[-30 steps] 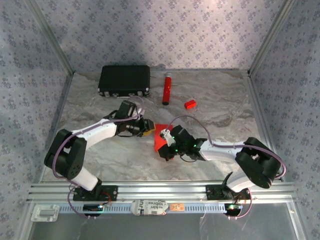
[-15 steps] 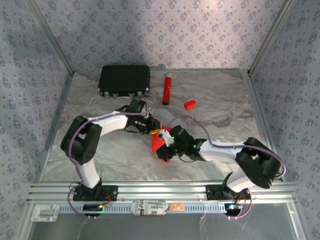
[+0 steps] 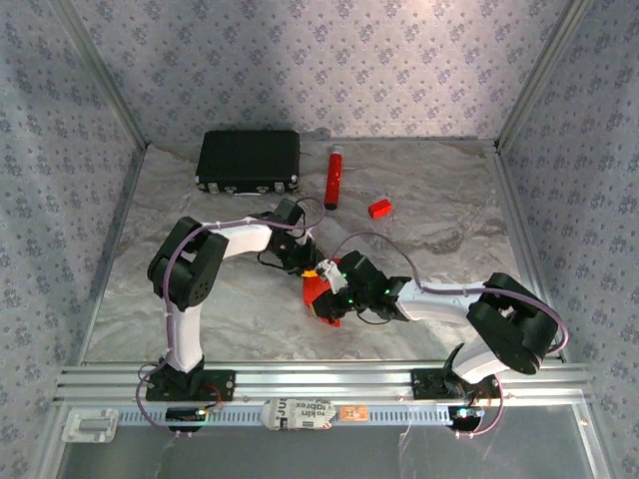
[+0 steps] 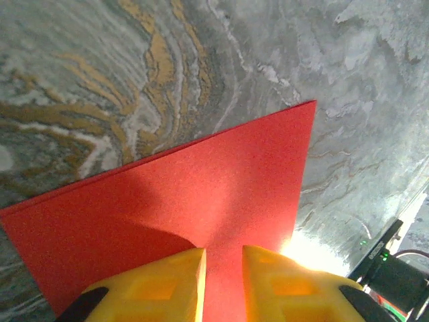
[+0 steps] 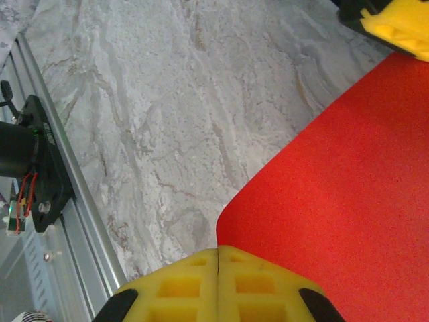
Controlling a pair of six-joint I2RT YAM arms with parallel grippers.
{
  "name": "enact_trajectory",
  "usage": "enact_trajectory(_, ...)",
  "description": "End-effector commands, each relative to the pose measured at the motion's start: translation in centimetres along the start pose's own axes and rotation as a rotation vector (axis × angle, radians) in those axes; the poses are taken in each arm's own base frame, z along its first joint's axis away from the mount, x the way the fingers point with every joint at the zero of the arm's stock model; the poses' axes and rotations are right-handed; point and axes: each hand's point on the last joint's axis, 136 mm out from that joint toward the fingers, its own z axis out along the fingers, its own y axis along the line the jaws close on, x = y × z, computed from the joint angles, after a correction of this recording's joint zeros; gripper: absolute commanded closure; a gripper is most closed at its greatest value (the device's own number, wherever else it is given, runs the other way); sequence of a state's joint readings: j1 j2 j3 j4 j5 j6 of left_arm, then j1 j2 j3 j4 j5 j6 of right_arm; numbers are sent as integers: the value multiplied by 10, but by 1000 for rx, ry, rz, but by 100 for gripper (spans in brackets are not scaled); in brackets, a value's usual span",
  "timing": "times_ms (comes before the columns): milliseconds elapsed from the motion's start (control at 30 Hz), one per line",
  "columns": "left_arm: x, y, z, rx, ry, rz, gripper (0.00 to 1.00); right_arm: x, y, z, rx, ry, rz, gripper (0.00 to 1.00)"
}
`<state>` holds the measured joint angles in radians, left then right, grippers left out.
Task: Fold a paper plane with a square sheet of paper (pick it up from the middle)
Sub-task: Third fold the triangle at the center of the table.
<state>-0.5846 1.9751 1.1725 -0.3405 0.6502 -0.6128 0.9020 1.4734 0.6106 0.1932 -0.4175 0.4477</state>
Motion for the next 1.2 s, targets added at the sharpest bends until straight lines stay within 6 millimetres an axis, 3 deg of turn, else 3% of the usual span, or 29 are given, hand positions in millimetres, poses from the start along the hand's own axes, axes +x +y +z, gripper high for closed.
enact_trajectory(0, 11, 20, 11, -63, 59, 1, 79, -3, -7, 0, 62, 15, -16, 100)
enact_trajectory(633, 16, 27, 13, -76, 67, -15, 79, -2, -66, -11, 359, 28, 22, 100)
enact_trajectory(1167, 16, 26, 13, -66, 59, -27, 80, -11, -76, -17, 435, 10, 35, 100)
